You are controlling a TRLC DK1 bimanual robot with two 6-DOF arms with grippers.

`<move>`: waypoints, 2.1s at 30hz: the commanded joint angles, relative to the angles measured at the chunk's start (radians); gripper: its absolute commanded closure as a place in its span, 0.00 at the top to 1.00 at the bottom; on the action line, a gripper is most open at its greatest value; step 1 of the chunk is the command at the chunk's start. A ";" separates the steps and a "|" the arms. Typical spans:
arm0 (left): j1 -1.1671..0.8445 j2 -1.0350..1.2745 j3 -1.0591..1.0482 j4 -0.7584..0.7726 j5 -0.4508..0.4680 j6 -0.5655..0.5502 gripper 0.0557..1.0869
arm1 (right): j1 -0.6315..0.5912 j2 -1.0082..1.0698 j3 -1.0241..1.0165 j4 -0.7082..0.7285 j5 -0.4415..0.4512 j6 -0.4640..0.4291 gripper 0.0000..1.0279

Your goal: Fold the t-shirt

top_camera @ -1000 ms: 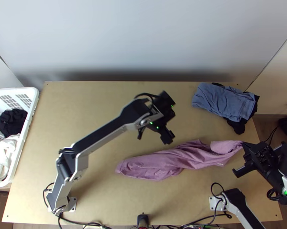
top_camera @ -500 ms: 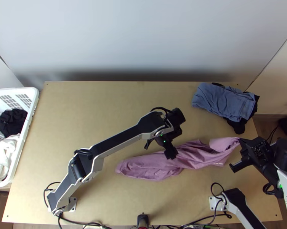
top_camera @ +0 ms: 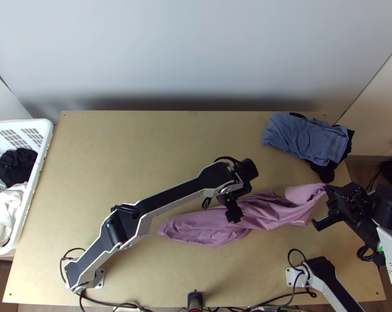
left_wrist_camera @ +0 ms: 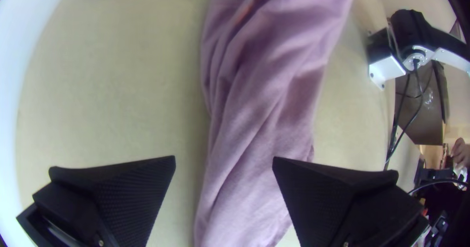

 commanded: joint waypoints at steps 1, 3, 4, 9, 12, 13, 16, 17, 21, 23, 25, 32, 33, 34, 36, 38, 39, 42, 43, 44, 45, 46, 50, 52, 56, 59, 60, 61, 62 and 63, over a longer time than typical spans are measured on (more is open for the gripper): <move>-0.002 0.023 -0.003 0.010 -0.020 0.004 0.94 | 0.001 0.003 0.000 0.001 0.000 -0.001 0.03; 0.002 0.025 -0.003 0.014 -0.027 0.004 0.94 | 0.001 0.006 -0.002 0.003 0.000 -0.001 0.03; 0.005 0.026 -0.003 0.019 -0.032 0.004 0.94 | 0.001 0.006 -0.002 0.003 -0.002 0.000 0.03; 0.017 0.032 -0.003 0.037 -0.046 0.003 0.94 | 0.001 0.006 -0.011 0.004 -0.002 0.002 0.03; 0.023 0.034 -0.003 0.040 -0.046 0.003 0.94 | 0.001 0.006 -0.011 0.006 -0.002 0.000 0.03; 0.025 0.037 -0.003 0.040 -0.046 0.003 0.94 | 0.001 0.006 -0.011 0.006 -0.002 0.000 0.03; 0.031 0.043 -0.001 0.042 -0.046 0.003 0.94 | 0.001 0.006 -0.012 0.007 -0.002 0.000 0.03; 0.032 0.045 -0.001 0.042 -0.046 0.003 0.94 | 0.001 0.006 -0.015 0.009 -0.002 0.000 0.03; 0.034 0.046 0.001 0.043 -0.046 0.003 0.94 | 0.001 0.006 -0.023 0.018 -0.002 0.000 0.03; 0.032 0.046 0.010 0.043 -0.046 0.001 0.94 | 0.001 0.006 -0.026 0.020 -0.002 0.000 0.03; 0.032 0.045 0.022 0.045 -0.046 0.000 0.94 | 0.001 0.006 -0.032 0.027 -0.002 0.002 0.03; 0.043 0.046 0.030 0.051 -0.046 0.003 0.94 | 0.001 0.007 -0.037 0.040 -0.002 0.003 0.03; 0.045 0.046 0.030 0.051 -0.046 0.003 0.94 | 0.001 0.006 -0.038 0.040 -0.002 0.003 0.03; 0.046 0.048 0.030 0.050 -0.046 0.003 0.94 | 0.001 0.006 -0.038 0.040 -0.002 0.003 0.03; 0.051 0.051 0.030 0.051 -0.047 0.004 0.94 | 0.001 0.007 -0.040 0.040 -0.002 0.003 0.03; 0.055 0.054 0.030 0.059 -0.050 0.004 0.94 | 0.001 0.009 -0.038 0.043 -0.002 0.003 0.03; 0.057 0.055 0.030 0.062 -0.053 0.006 0.94 | 0.001 0.011 -0.040 0.043 -0.002 0.003 0.03; 0.060 0.057 0.030 0.063 -0.053 0.006 0.94 | 0.001 0.012 -0.040 0.046 -0.002 0.003 0.03; 0.060 0.058 0.030 0.063 -0.053 0.004 0.94 | 0.001 0.012 -0.040 0.047 -0.002 0.005 0.03; 0.058 0.060 0.030 0.062 -0.053 0.004 0.93 | 0.001 0.012 -0.040 0.049 -0.002 0.005 0.03; 0.058 0.061 0.030 0.063 -0.053 0.004 0.90 | 0.001 0.012 -0.040 0.052 -0.002 0.005 0.03; 0.057 0.061 0.030 0.062 -0.052 0.004 0.86 | 0.001 0.014 -0.040 0.053 -0.002 0.005 0.03; 0.051 0.074 0.030 0.054 -0.050 0.023 0.66 | 0.001 0.023 -0.037 0.066 -0.002 0.005 0.03; 0.051 0.080 0.030 0.053 -0.044 0.037 0.48 | 0.000 0.027 -0.035 0.070 -0.002 0.006 0.03; 0.048 0.080 0.030 0.048 -0.034 0.052 0.19 | 0.000 0.030 -0.038 0.076 -0.002 0.008 0.03; 0.048 0.080 0.030 0.042 -0.032 0.052 0.04 | 0.000 0.032 -0.042 0.084 -0.002 0.008 0.03; 0.048 0.080 0.030 0.037 -0.032 0.052 0.03 | 0.000 0.034 -0.040 0.087 -0.002 0.008 0.03; 0.049 0.078 0.030 0.034 -0.032 0.052 0.03 | 0.000 0.037 -0.037 0.089 -0.002 0.008 0.03; 0.051 0.074 0.030 0.028 -0.032 0.052 0.03 | 0.000 0.040 -0.034 0.090 -0.002 0.008 0.03; 0.054 0.068 0.030 0.025 -0.032 0.052 0.03 | 0.000 0.044 -0.028 0.093 -0.002 0.008 0.03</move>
